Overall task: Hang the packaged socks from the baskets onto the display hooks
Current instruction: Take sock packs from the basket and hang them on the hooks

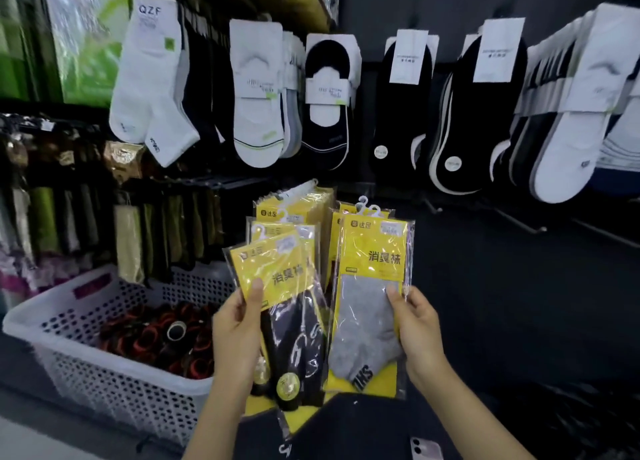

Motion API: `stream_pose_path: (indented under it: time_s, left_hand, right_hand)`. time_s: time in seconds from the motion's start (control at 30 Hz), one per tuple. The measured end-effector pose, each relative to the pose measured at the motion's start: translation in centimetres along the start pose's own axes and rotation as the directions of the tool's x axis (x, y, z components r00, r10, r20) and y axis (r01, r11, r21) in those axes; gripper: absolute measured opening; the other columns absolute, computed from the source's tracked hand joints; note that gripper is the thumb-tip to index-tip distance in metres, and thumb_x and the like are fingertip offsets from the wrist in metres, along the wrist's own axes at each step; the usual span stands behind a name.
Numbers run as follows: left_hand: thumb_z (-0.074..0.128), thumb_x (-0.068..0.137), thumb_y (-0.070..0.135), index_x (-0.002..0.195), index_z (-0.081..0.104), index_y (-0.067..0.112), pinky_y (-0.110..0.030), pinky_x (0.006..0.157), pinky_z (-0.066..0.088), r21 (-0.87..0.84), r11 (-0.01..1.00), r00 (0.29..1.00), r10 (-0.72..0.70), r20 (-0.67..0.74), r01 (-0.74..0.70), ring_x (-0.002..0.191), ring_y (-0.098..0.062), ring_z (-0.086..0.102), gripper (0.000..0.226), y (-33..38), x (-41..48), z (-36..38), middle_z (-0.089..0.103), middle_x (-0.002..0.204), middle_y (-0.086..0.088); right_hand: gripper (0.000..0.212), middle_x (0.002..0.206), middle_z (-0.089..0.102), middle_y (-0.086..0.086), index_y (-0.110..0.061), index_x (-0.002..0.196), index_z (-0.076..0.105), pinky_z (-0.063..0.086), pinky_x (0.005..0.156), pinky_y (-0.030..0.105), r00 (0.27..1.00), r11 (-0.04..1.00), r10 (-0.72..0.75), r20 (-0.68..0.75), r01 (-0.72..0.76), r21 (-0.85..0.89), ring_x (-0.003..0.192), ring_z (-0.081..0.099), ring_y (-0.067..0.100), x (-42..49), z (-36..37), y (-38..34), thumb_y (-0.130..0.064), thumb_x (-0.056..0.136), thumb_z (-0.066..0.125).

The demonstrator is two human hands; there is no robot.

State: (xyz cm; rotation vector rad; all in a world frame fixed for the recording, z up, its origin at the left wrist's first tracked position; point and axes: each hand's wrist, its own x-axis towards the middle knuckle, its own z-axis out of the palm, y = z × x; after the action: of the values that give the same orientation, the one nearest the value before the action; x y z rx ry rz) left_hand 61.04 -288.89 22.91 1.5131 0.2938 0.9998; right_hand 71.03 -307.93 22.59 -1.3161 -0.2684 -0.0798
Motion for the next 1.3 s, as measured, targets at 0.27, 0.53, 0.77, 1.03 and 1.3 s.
stream_pose_path:
  time_s: [0.27, 0.53, 0.77, 1.03, 1.3]
  left_hand:
    - [0.051, 0.087, 0.051, 0.052, 0.045, 0.029, -0.016, 0.049, 0.027, 0.014, 0.998, 0.997, 0.054, -0.055, -0.054, 0.045, -0.002, 0.029, 0.041, 0.3, 1.9, -2.0, 0.032, 0.047, 0.012]
    - [0.053, 0.086, 0.050, 0.081, 0.066, 0.015, -0.022, 0.062, 0.037, -0.038, 0.999, 1.000, -0.005, -0.001, 0.005, 0.069, -0.013, 0.047, 0.038, -0.8, 1.9, -2.1, 0.054, 0.073, -0.004]
    - [0.056, 0.090, 0.037, 0.090, 0.069, 0.025, 0.001, 0.060, 0.043, -0.140, 0.989, 0.998, -0.051, 0.047, 0.057, 0.075, 0.012, 0.063, 0.017, -0.4, 1.1, -0.6, 0.072, 0.084, 0.021]
    - [0.065, 0.080, 0.036, 0.097, 0.070, 0.021, -0.007, 0.061, 0.050, -0.243, 0.960, 0.987, -0.117, 0.113, 0.142, 0.083, -0.004, 0.071, 0.023, 0.0, 0.0, 0.9, 0.075, 0.090, 0.007]
    - [0.047, 0.084, 0.056, 0.078, 0.070, 0.022, -0.021, 0.075, 0.047, -0.166, 0.974, 0.984, -0.139, 0.112, 0.157, 0.083, -0.012, 0.065, 0.041, -0.1, 0.2, 0.4, 0.069, 0.079, 0.000]
  right_hand:
    - [0.015, 0.079, 0.070, 0.004, -0.013, 0.080, 0.065, 0.055, 0.064, 0.029, 0.993, 0.988, 0.075, -0.091, -0.087, -0.130, 0.071, 0.066, 0.015, 5.4, 1.8, 1.8, -0.023, 0.091, 0.063]
    - [0.023, 0.097, 0.068, 0.008, -0.010, 0.091, 0.066, 0.053, 0.087, 0.038, 0.896, 0.947, 0.275, -0.348, -0.314, -0.060, 0.086, 0.064, 0.023, 10.1, 2.1, 4.0, -0.030, 0.082, 0.074]
    - [0.017, 0.105, 0.068, 0.011, -0.012, 0.101, 0.063, 0.053, 0.090, 0.038, 0.961, 0.968, 0.214, -0.173, -0.233, -0.095, 0.097, 0.064, 0.024, 4.7, 2.5, 2.2, -0.025, 0.092, 0.062]
    - [0.027, 0.098, 0.070, 0.004, -0.008, 0.105, 0.065, 0.054, 0.077, 0.019, 0.964, 0.986, 0.096, 0.249, -0.057, -0.157, 0.089, 0.066, 0.011, -2.4, 5.1, -1.3, -0.021, 0.082, 0.072]
    - [0.017, 0.093, 0.072, 0.009, -0.006, 0.099, 0.065, 0.054, 0.082, 0.031, 0.961, 0.983, 0.186, 0.205, -0.183, -0.034, 0.084, 0.067, 0.019, -2.4, 3.0, -1.4, -0.017, 0.087, 0.066]
